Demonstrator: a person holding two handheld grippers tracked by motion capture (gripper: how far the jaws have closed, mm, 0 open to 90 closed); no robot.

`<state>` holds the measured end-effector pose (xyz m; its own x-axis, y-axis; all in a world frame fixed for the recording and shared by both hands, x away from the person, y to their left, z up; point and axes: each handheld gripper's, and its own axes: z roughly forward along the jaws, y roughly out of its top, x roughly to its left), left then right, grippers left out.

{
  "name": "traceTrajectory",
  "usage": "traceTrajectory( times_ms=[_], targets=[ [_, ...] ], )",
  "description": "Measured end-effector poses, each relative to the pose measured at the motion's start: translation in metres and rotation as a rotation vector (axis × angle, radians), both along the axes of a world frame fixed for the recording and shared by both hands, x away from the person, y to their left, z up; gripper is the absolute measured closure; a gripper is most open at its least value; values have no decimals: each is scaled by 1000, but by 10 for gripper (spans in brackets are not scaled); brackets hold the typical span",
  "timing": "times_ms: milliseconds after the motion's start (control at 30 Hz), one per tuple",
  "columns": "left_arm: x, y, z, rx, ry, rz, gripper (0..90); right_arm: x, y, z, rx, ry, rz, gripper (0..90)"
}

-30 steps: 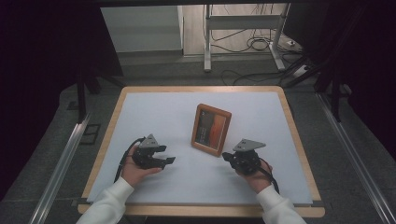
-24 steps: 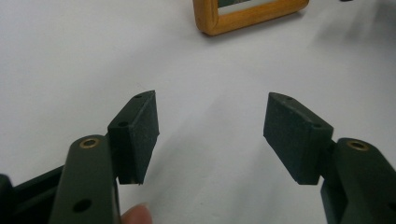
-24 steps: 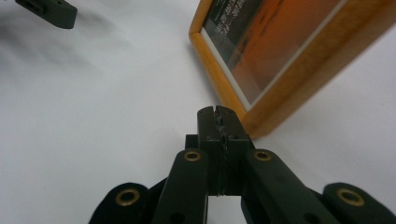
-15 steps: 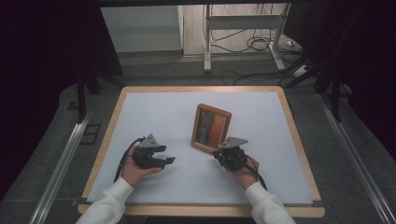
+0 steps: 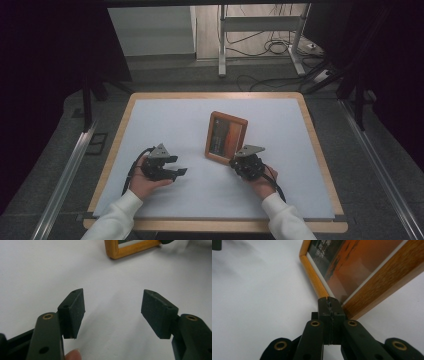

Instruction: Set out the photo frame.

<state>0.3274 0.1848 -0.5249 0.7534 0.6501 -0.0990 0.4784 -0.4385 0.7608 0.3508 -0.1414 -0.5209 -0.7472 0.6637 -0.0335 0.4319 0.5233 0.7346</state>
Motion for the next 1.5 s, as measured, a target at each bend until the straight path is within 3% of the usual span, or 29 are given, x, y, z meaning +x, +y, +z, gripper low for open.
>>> traceTrajectory(
  times_ms=[900, 1133, 1500],
  targets=[
    [0, 1, 0, -6, -1, 4, 350, 10, -22, 0, 9, -13, -62, 896],
    [0, 1, 0, -5, -1, 5, 350, 10, -23, 0, 24, -8, -56, 896],
    [-1, 2, 2, -8, -6, 8, 350, 5, -36, 13, 62, -37, -69, 896]
  ],
)
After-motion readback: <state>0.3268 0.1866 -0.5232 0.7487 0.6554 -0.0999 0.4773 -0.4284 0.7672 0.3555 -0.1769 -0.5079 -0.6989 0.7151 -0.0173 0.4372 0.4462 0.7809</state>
